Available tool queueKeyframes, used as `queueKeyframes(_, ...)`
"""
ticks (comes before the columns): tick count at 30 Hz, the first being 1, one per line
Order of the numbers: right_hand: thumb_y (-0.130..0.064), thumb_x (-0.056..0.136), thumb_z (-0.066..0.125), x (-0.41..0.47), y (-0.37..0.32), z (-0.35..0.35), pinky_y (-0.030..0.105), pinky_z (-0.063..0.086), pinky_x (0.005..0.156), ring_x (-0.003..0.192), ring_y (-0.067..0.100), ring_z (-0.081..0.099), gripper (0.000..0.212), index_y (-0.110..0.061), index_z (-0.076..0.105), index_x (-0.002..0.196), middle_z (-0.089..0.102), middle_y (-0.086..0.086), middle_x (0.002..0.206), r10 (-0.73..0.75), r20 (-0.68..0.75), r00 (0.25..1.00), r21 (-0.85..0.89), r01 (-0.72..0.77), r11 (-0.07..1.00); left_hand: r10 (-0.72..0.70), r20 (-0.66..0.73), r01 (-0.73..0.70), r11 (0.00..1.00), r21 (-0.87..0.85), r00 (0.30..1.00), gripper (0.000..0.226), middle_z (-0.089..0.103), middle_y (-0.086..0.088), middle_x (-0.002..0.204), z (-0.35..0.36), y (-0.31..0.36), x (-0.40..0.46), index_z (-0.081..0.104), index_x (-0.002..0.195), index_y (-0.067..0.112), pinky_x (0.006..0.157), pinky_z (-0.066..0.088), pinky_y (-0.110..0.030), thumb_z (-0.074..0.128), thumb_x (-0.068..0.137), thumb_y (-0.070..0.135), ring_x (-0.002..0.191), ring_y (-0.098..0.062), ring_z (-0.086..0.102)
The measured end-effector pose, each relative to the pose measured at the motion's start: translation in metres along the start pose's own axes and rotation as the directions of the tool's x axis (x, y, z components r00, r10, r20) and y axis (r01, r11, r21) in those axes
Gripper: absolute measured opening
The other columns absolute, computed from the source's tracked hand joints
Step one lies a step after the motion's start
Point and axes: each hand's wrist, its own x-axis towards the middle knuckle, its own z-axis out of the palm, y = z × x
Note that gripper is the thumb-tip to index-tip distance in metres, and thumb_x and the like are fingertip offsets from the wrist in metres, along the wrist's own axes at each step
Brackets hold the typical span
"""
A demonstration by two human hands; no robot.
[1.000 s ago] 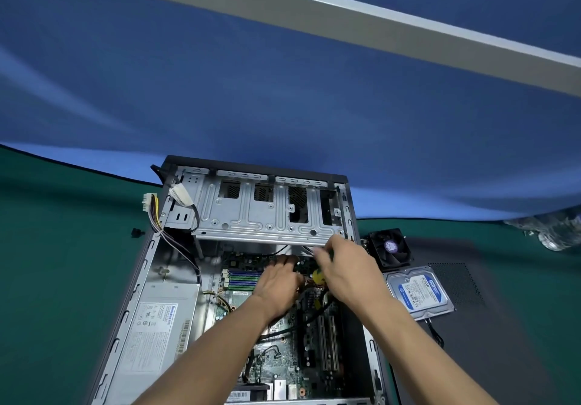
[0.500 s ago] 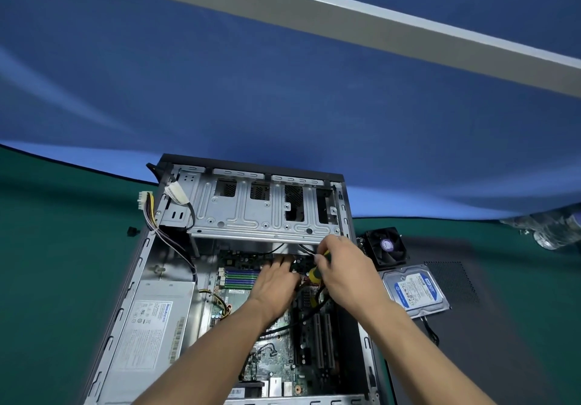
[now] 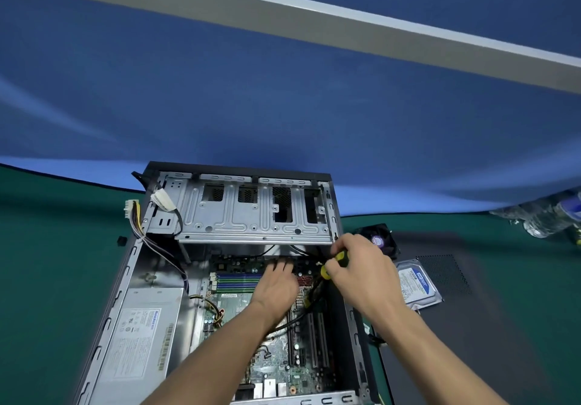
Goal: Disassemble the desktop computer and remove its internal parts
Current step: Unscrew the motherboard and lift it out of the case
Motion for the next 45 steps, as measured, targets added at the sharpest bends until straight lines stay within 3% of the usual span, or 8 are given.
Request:
queueKeyframes(7, -0.035, 0.093, 0.044, -0.014, 0.015, -0.003, 0.028, 0.037, 0.062, 0.09, 0.02, 0.061, 0.031, -0.024, 0.051, 0.121, 0.048, -0.005, 0.118, -0.236, 0.125, 0.964, -0.282, 0.262, 0.923, -0.135, -0.058, 0.11, 0.942, -0.317, 0.989, 0.015, 0.051, -0.006, 0.112, -0.006, 0.0, -0.005, 0.06, 0.099, 0.011, 0.096, 0.034, -0.032, 0.049, 0.091, 0.016, 0.105, -0.022, 0.043)
queueKeyframes(12, -0.011, 0.087, 0.054, -0.008, 0.003, 0.008, 0.033, 0.042, 0.073, 0.115, 0.028, 0.044, 0.04, -0.013, 0.044, 0.125, 0.045, 0.009, 0.125, -0.101, 0.238, 0.966, -0.496, 0.21, 0.842, -0.363, 0.026, 0.273, 0.65, -0.709, 0.931, 0.018, 0.047, 0.003, 0.092, -0.031, -0.005, -0.021, 0.054, 0.072, 0.02, 0.095, 0.035, -0.027, 0.06, 0.089, 0.022, 0.101, -0.013, 0.043)
queueKeyframes(17, -0.026, 0.089, 0.051, 0.009, -0.006, 0.013, 0.036, 0.043, 0.081, 0.106, 0.027, 0.047, 0.03, -0.007, 0.053, 0.113, 0.06, 0.009, 0.109, 0.009, 0.242, 0.97, -0.63, 0.15, 0.762, -0.526, 0.15, 0.303, 0.217, -0.928, 0.837, 0.049, 0.029, 0.008, 0.04, -0.07, -0.007, -0.04, 0.04, 0.044, 0.014, 0.088, 0.046, -0.03, 0.056, 0.089, 0.008, 0.035, -0.004, 0.023)
queueKeyframes(23, -0.056, 0.093, 0.042, 0.017, 0.024, 0.01, 0.041, 0.031, 0.092, 0.11, 0.026, 0.044, 0.049, -0.012, 0.058, 0.111, 0.06, 0.006, 0.111, -0.218, 0.142, 0.966, -0.54, 0.26, 0.8, -0.625, 0.165, 0.221, 0.013, -0.975, 0.763, 0.029, 0.045, -0.005, 0.059, -0.107, -0.012, -0.052, 0.051, 0.063, 0.006, 0.067, 0.046, -0.019, 0.059, 0.091, 0.013, 0.055, -0.009, 0.046)
queueKeyframes(30, -0.054, 0.097, 0.028, 0.011, 0.069, 0.006, 0.032, 0.034, 0.086, 0.099, 0.018, 0.049, 0.044, -0.025, 0.045, 0.126, 0.06, -0.003, 0.113, -0.434, 0.046, 0.9, -0.274, 0.429, 0.861, -0.669, 0.26, 0.135, -0.234, -0.963, 0.696, 0.014, 0.063, -0.002, 0.067, -0.145, -0.007, -0.057, 0.063, 0.078, 0.001, 0.074, 0.053, -0.027, 0.059, 0.088, 0.01, 0.065, -0.013, 0.061)
queueKeyframes(35, -0.02, 0.089, 0.051, 0.019, 0.08, -0.01, 0.028, 0.032, 0.051, 0.06, 0.013, 0.047, 0.016, -0.023, 0.035, 0.093, 0.056, -0.004, 0.076, -0.143, 0.03, 0.989, 0.27, 0.13, 0.954, -0.674, 0.252, 0.138, -0.218, -0.966, 0.694, 0.011, 0.059, -0.006, 0.071, -0.16, 0.01, -0.05, 0.058, 0.082, 0.0, 0.056, 0.053, -0.017, 0.058, 0.089, 0.009, 0.065, -0.014, 0.059)
queueKeyframes(39, -0.019, 0.083, 0.067, 0.023, 0.084, -0.016, 0.022, 0.037, 0.051, 0.052, 0.012, 0.046, 0.017, -0.017, 0.053, 0.075, 0.055, -0.002, 0.059, -0.064, 0.088, 0.994, 0.797, -0.032, 0.603, -0.636, 0.251, 0.193, -0.16, -0.968, 0.73, 0.011, 0.054, -0.008, 0.074, -0.166, 0.035, -0.036, 0.057, 0.084, -0.001, 0.063, 0.055, -0.023, 0.058, 0.089, 0.01, 0.072, -0.018, 0.056)
queueKeyframes(45, -0.013, 0.081, 0.072, 0.016, 0.093, -0.016, 0.015, 0.034, 0.037, 0.036, 0.001, 0.044, 0.011, -0.017, 0.067, 0.072, 0.059, -0.005, 0.051, -0.107, 0.113, 0.988, 0.886, -0.052, 0.46, -0.546, 0.253, 0.248, -0.084, -0.965, 0.799, 0.016, 0.048, -0.007, 0.058, -0.168, 0.074, -0.008, 0.052, 0.071, 0.006, 0.055, 0.048, -0.022, 0.054, 0.087, 0.005, 0.062, -0.02, 0.05)
